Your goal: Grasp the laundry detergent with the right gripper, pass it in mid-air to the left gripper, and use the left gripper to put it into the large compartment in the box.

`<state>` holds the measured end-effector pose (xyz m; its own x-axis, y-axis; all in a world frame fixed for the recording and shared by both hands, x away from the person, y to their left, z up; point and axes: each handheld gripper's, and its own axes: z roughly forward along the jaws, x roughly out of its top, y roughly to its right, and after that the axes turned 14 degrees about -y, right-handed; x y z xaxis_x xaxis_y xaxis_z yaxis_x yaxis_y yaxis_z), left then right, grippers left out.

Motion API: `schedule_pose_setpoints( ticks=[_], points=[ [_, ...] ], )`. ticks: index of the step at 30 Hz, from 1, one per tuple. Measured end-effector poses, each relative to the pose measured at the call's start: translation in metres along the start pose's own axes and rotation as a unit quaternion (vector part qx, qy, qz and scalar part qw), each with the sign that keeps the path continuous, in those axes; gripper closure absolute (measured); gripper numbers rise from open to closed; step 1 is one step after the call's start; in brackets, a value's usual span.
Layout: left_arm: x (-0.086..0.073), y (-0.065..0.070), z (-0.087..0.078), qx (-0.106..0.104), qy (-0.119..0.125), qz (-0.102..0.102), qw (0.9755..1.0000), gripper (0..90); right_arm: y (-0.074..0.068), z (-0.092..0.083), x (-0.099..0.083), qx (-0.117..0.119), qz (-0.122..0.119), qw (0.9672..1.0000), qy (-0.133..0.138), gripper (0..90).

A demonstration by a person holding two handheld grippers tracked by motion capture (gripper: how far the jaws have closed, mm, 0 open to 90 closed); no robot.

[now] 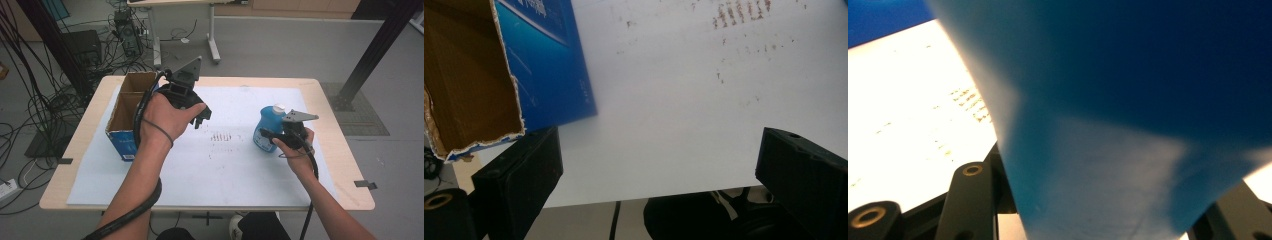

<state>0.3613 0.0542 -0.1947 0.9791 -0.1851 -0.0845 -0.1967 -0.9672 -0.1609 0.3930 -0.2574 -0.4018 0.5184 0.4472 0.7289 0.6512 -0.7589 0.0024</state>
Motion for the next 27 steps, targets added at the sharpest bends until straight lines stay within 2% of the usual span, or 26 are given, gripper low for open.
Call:
schedule_pose_setpoints(
  ticks=[27],
  points=[
    [0.0013,-0.0001,0.0013,0.0,-0.002,-0.001,1.0,5.4,0.0,0.0001,-0.0005,0.001,0.001,1.0,0.001,44.5]
  ],
)
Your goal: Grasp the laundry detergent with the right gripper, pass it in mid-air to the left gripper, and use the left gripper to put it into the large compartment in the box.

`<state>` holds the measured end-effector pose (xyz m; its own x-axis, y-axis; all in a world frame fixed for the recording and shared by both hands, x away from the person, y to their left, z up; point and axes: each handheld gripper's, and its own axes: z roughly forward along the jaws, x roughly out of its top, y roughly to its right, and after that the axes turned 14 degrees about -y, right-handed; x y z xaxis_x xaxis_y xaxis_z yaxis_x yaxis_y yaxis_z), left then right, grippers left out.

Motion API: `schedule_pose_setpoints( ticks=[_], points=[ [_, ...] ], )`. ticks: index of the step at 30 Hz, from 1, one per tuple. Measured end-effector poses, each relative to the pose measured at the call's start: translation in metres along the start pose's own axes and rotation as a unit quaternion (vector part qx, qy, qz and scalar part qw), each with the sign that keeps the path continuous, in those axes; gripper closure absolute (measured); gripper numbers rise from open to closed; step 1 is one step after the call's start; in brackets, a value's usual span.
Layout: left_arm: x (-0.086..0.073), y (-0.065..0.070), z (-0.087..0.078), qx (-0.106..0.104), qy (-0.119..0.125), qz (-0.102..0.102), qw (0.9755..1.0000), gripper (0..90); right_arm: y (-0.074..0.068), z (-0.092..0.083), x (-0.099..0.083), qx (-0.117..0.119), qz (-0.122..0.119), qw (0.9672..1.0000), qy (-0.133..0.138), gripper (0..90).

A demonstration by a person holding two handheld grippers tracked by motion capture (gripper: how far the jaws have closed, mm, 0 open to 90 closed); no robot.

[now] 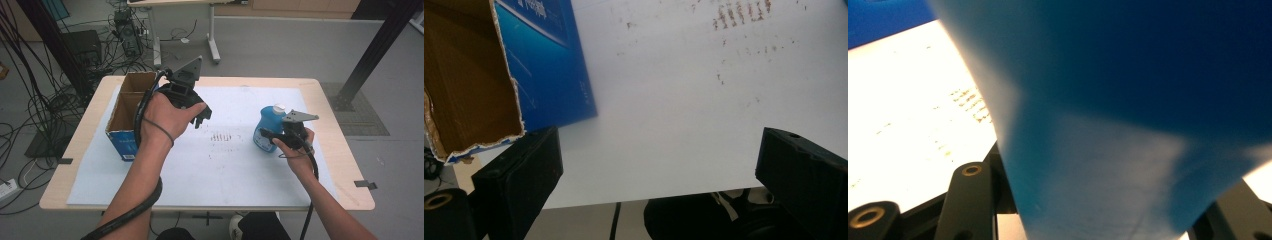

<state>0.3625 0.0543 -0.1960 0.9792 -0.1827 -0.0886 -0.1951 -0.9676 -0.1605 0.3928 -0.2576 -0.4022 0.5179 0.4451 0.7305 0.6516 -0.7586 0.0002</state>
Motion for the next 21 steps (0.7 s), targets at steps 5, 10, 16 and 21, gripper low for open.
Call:
schedule_pose_setpoints(
  ticks=[5,10,16,21],
  points=[
    [0.0002,0.0001,0.0014,-0.001,-0.001,0.0,1.0,5.4,-0.0001,0.0,-0.0001,0.0,0.0,1.0,0.0,44.4],
    [0.0005,-0.0003,0.0023,0.001,-0.001,-0.001,1.0,5.4,-0.0001,0.0,-0.0005,-0.001,0.0,1.0,0.002,44.4],
    [0.0006,-0.0007,0.0015,0.001,0.001,0.0,1.0,5.4,-0.0001,0.0001,-0.0004,-0.002,-0.001,1.0,0.002,44.4],
    [0.0007,-0.0005,0.002,0.001,0.001,0.0,1.0,5.4,-0.0003,0.0002,-0.0004,-0.003,0.0,1.0,0.003,44.4]
  ],
)
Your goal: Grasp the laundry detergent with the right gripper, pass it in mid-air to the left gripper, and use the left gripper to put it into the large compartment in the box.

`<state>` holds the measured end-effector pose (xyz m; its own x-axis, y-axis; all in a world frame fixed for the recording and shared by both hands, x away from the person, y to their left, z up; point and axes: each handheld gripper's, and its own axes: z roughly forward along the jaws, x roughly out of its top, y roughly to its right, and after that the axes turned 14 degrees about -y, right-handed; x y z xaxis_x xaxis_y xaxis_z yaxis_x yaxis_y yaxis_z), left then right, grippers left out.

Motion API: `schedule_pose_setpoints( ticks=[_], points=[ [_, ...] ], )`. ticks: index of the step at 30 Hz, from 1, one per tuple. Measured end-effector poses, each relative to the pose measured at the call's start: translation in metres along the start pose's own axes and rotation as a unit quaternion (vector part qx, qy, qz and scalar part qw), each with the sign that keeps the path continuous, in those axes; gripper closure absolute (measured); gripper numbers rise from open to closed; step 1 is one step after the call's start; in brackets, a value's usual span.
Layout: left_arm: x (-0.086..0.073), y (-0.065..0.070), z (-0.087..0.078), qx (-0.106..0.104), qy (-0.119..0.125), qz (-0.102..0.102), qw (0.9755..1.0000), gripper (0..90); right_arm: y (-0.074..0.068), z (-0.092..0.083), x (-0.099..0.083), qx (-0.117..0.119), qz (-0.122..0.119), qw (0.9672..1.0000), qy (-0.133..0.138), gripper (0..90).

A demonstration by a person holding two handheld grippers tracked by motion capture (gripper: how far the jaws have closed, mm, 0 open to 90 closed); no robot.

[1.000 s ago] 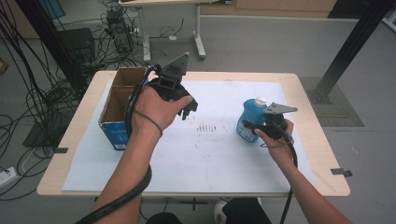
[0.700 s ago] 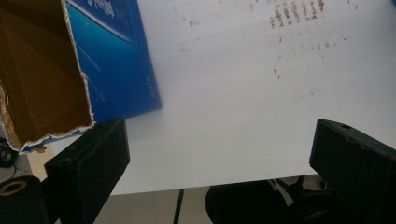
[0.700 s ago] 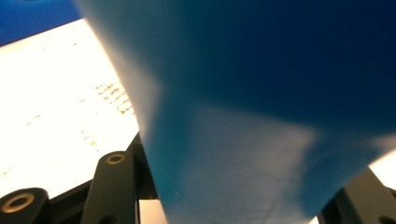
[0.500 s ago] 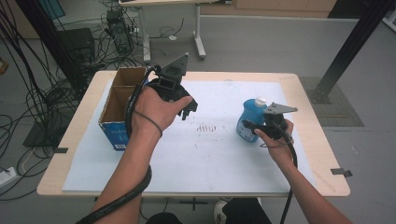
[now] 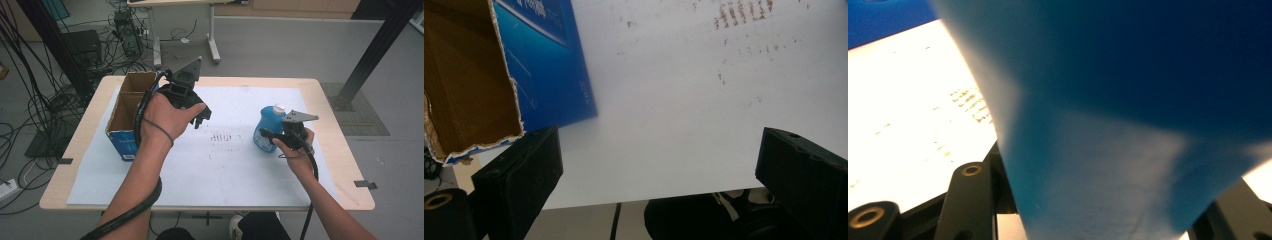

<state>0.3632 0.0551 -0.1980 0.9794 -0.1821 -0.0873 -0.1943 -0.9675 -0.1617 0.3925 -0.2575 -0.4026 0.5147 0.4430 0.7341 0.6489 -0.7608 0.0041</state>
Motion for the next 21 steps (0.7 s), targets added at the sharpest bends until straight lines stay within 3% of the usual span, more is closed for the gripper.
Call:
schedule_pose_setpoints(
  ticks=[21],
  points=[
    [-0.0007,-0.001,-0.0032,-0.001,0.003,-0.001,1.0,5.4,-0.0006,-0.0003,0.0001,-0.002,0.001,1.0,-0.001,44.7]
  ],
)
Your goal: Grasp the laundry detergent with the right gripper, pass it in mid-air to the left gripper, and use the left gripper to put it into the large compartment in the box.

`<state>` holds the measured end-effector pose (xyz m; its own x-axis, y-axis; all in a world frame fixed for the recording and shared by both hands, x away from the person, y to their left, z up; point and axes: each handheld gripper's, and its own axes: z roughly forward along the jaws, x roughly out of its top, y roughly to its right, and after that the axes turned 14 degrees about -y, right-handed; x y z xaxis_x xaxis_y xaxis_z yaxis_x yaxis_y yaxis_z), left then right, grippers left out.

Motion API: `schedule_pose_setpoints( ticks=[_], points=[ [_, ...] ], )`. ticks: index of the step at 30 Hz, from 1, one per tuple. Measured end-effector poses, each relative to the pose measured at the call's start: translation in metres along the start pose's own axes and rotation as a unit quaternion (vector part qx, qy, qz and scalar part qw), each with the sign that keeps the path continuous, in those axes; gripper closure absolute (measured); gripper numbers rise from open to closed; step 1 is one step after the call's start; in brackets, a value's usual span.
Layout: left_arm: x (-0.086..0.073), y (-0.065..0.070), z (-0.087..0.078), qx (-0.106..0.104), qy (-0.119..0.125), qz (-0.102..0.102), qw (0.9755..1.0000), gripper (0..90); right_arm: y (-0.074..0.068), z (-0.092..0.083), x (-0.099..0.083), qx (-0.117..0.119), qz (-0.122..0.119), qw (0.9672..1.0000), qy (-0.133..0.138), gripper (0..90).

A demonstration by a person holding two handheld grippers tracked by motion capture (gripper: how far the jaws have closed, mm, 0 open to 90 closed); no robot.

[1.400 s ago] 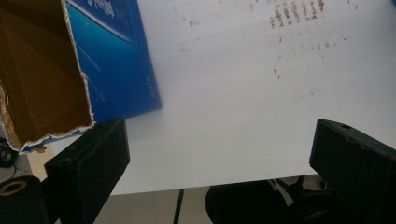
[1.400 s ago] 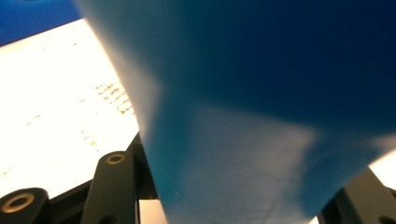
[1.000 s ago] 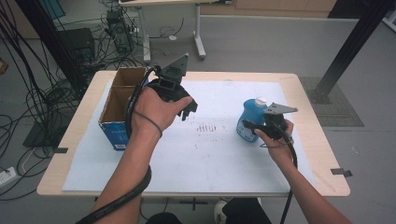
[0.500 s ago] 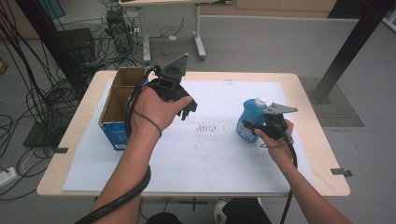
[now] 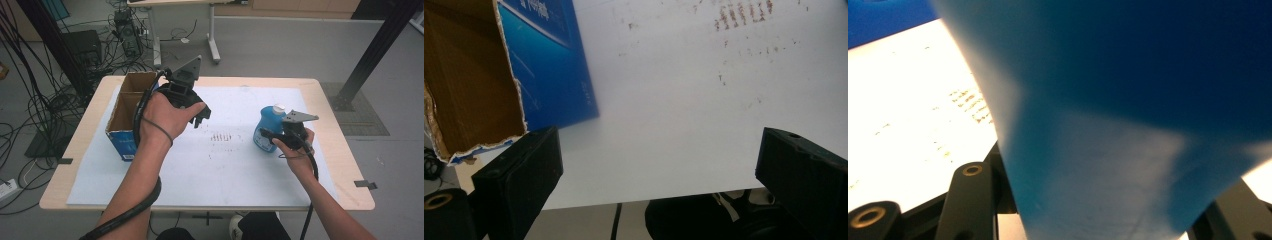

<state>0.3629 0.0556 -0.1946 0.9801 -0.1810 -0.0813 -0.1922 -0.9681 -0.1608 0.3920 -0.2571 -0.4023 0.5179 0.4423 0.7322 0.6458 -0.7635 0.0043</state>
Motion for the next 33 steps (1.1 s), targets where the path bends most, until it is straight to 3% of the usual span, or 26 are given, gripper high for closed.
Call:
schedule_pose_setpoints(
  ticks=[33],
  points=[
    [0.0072,-0.0011,-0.0001,0.002,-0.002,0.014,0.9999,5.5,0.0018,0.0001,0.0029,0.006,-0.004,1.0,-0.007,44.6]
  ],
)
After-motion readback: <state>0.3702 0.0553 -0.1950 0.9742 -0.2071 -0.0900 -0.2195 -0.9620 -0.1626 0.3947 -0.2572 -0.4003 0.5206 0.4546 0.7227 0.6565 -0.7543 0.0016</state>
